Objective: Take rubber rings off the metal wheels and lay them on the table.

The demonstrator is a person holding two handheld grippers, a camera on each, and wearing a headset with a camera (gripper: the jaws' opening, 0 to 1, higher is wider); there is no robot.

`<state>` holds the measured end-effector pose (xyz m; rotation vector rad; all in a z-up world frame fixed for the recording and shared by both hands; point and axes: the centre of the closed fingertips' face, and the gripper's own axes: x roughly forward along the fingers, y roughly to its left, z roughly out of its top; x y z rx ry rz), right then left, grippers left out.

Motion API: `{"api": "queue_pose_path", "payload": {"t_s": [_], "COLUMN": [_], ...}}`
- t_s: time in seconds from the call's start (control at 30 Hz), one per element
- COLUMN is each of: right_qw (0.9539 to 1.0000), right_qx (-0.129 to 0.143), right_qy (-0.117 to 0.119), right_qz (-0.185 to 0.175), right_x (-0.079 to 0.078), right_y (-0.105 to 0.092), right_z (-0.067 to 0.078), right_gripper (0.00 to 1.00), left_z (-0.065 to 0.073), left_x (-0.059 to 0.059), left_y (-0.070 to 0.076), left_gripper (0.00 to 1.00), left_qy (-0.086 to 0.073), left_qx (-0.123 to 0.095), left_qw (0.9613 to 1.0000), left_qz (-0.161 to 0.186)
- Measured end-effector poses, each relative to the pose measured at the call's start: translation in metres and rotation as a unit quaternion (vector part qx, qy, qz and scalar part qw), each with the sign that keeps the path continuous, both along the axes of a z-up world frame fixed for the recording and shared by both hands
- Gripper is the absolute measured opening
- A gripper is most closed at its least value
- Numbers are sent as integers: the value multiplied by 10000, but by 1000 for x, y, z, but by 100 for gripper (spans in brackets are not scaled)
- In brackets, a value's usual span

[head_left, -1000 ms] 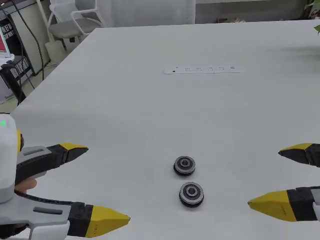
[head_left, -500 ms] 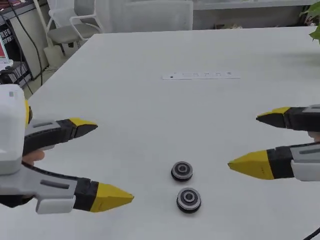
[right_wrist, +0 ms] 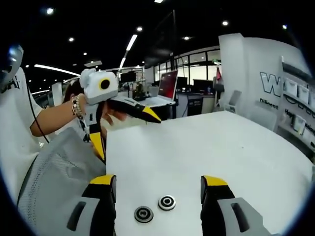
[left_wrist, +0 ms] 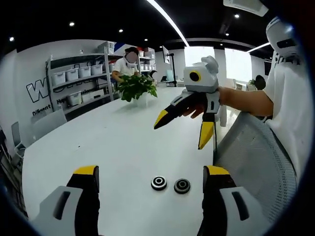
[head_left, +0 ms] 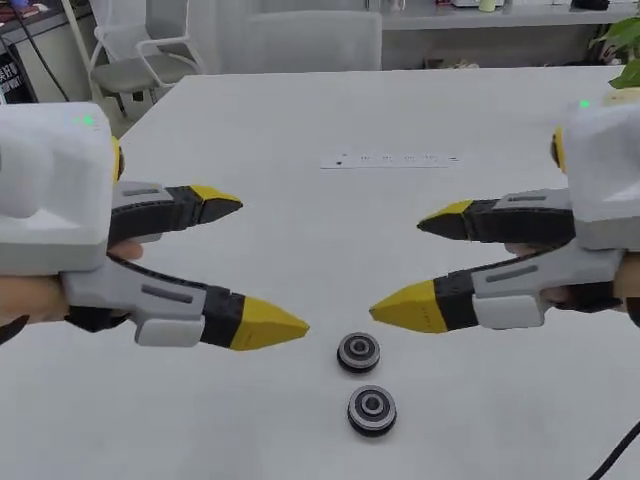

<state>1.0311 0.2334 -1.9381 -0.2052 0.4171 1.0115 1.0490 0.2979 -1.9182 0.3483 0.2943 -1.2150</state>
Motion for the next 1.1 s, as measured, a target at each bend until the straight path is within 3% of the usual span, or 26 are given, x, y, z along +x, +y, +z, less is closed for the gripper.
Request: {"api": "queue_pose_path", "payload": {"t_s": [0.17,0.3,0.47,0.57,0.67,0.77,0.83,0.9,0.97,1.03,1.1], "right_qw": [9988,9986,9980,9982,9979,9979,9973,9973,9978,9970,9963], "right_qx": [299,249,269,244,288,218,211,168,-16,-78,-94], "right_qy": [258,303,434,446,569,609,694,691,611,712,799], "right_qz": [274,367,367,312,136,105,124,165,248,280,311], "right_x": [-13,-17,-17,-14,-9,-8,-10,-13,-16,-17,-19], "right_y": [6,4,2,0,-4,-6,-6,-4,-3,-5,-5], "right_z": [-22,-35,-50,-56,-63,-73,-78,-80,-86,-94,-99], "right_gripper": [68,64,58,54,55,53,53,50,48,46,42], "left_z": [-6,-18,-28,-43,-54,-59,-65,-72,-80,-89,-96], "left_x": [2,2,-1,-6,-11,-14,-15,-15,-13,-9,-13], "left_y": [-13,-28,-49,-57,-60,-63,-61,-57,-53,-50,-53], "left_gripper": [82,77,73,68,65,61,58,57,56,53,49], "left_qy": [44,31,-60,-86,-66,117,130,56,98,163,136], "left_qx": [-8,74,-35,114,128,-169,-113,82,186,311,389], "left_qw": [9999,9996,9990,9982,9980,9986,9986,9984,9987,9990,9986], "left_qz": [-107,-270,-445,-586,-611,-493,-496,-560,-469,-291,-344]}}
